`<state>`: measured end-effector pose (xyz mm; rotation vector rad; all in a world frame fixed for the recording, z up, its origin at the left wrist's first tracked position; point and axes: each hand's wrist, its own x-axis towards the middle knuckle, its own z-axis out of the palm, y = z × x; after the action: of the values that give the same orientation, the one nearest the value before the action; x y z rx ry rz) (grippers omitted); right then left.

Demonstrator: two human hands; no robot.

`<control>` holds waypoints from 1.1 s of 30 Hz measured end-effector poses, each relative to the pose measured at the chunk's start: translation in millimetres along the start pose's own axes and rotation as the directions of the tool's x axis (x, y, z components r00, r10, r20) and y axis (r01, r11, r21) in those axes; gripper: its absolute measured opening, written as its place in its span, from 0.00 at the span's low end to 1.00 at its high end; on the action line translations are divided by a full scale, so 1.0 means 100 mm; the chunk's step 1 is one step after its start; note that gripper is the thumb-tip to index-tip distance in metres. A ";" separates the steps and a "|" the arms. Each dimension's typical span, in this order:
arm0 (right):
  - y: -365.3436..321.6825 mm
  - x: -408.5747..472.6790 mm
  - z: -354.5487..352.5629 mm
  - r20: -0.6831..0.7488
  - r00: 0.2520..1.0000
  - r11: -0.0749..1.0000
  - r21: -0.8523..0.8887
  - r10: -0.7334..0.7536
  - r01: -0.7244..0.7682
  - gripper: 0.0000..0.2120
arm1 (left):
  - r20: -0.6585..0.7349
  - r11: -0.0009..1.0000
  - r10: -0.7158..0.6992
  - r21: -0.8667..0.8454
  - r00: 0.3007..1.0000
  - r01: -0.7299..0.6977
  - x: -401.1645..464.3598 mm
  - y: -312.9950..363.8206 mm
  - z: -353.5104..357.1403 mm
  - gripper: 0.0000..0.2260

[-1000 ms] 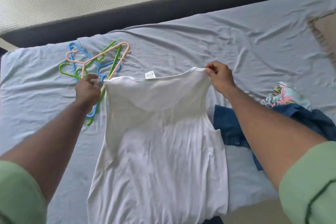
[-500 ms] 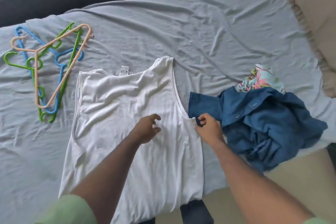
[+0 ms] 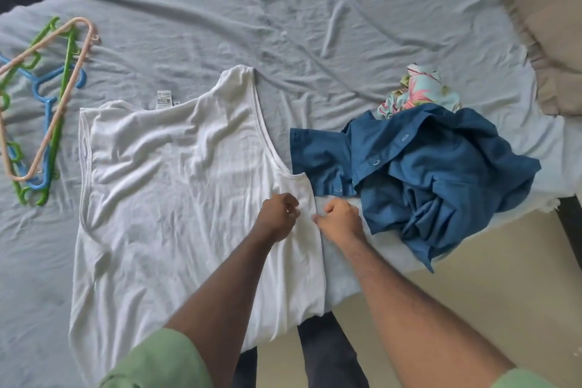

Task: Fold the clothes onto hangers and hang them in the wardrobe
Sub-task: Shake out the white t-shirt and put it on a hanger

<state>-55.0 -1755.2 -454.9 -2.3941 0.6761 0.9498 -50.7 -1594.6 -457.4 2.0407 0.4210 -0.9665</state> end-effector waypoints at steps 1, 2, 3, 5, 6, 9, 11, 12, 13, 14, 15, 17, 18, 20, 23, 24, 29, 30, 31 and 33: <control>0.06 -0.03 0.07 0.042 0.999 1.000 -0.022 -0.008 0.009 0.11 | -0.009 1.000 -0.013 -0.002 1.000 0.013 0.01 0.01 0.04 0.08; 0.10 -0.06 0.11 0.053 0.998 0.999 -0.043 -0.030 0.032 0.11 | -0.023 1.000 -0.023 0.000 0.999 0.023 0.01 0.01 0.09 0.08; 0.11 -0.10 0.16 0.048 0.997 0.996 -0.066 -0.061 0.064 0.09 | -0.044 1.000 -0.031 -0.004 0.999 0.031 0.02 0.01 0.11 0.08; 0.15 -0.18 0.24 0.031 0.994 0.993 -0.051 -0.105 0.107 0.06 | -0.089 0.999 -0.052 -0.016 0.995 0.051 0.03 0.02 0.15 0.09; 0.17 -0.23 0.28 0.014 0.992 0.992 0.016 -0.129 0.129 0.06 | -0.102 0.998 -0.063 -0.030 0.993 0.060 0.02 0.03 0.17 0.11; 0.24 -0.46 0.44 -0.079 0.962 0.920 0.283 -0.260 0.272 0.06 | -0.088 0.984 -0.111 -0.149 0.990 0.097 -0.06 0.09 0.24 0.20; 0.28 -0.65 0.57 -0.101 0.934 0.867 0.350 -0.343 0.356 0.09 | -0.098 0.985 -0.107 -0.149 0.989 0.092 -0.12 0.11 0.29 0.19; 0.30 -0.76 0.63 -0.090 0.930 0.858 0.363 -0.356 0.364 0.10 | -0.124 0.989 -0.090 -0.129 0.988 0.074 -0.14 0.09 0.31 0.16; 0.32 -0.83 0.69 -0.081 0.934 0.854 0.382 -0.349 0.353 0.11 | -0.153 0.989 -0.085 -0.133 0.985 0.065 -0.14 0.06 0.30 0.13; 0.36 -0.90 0.73 -0.068 0.948 0.868 0.386 -0.310 0.312 0.15 | -0.166 0.982 -0.100 -0.177 0.981 0.071 -0.14 0.03 0.27 0.12; 0.43 -0.96 0.80 -0.057 0.965 0.884 0.390 -0.257 0.258 0.20 | -0.163 0.965 -0.121 -0.251 0.979 0.077 -0.16 -0.01 0.24 0.10; 0.61 -1.03 0.93 -0.049 0.987 0.944 0.288 -0.155 0.163 0.25 | -0.110 0.917 -0.160 -0.385 0.981 0.107 -0.23 -0.10 0.15 0.07; 0.69 -1.06 0.99 -0.067 0.990 0.973 0.187 -0.122 0.133 0.26 | -0.086 0.899 -0.168 -0.422 0.982 0.117 -0.29 -0.15 0.09 0.07; 0.80 -1.13 1.05 -0.150 0.984 0.989 0.101 -0.095 0.111 0.21 | -0.050 0.849 -0.155 -0.517 0.987 0.107 -0.40 -0.25 -0.03 0.08; 0.94 -1.30 1.13 -0.174 0.962 0.961 0.142 -0.211 0.236 0.05 | -0.014 0.773 -0.134 -0.627 0.991 0.095 -0.58 -0.41 -0.19 0.11; 0.98 -1.37 1.15 -0.100 0.963 0.955 0.140 -0.251 0.263 0.06 | -0.010 0.759 -0.136 -0.644 0.991 0.098 -0.62 -0.44 -0.23 0.12; 1.21 -1.76 1.36 0.013 0.942 0.942 0.024 -0.334 0.334 0.12 | -0.051 0.712 -0.191 -0.694 0.980 0.103 -0.75 -0.65 -0.37 0.12; 1.25 -1.82 1.42 -0.005 0.931 0.931 -0.025 -0.364 0.364 0.15 | -0.069 0.716 -0.198 -0.692 0.978 0.096 -0.76 -0.69 -0.40 0.12; 1.29 -1.87 1.50 -0.027 0.921 0.919 -0.071 -0.390 0.387 0.18 | -0.090 0.721 -0.203 -0.688 0.975 0.087 -0.76 -0.73 -0.43 0.11; 1.31 -2.01 1.65 -0.082 0.888 0.885 -0.157 -0.453 0.438 0.22 | -0.133 0.739 -0.208 -0.670 0.969 0.066 -0.72 -0.85 -0.50 0.10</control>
<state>-341.3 -1705.9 -448.5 -2.5754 0.0790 0.6776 -123.4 -1500.4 -429.8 1.4538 0.9000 -0.5652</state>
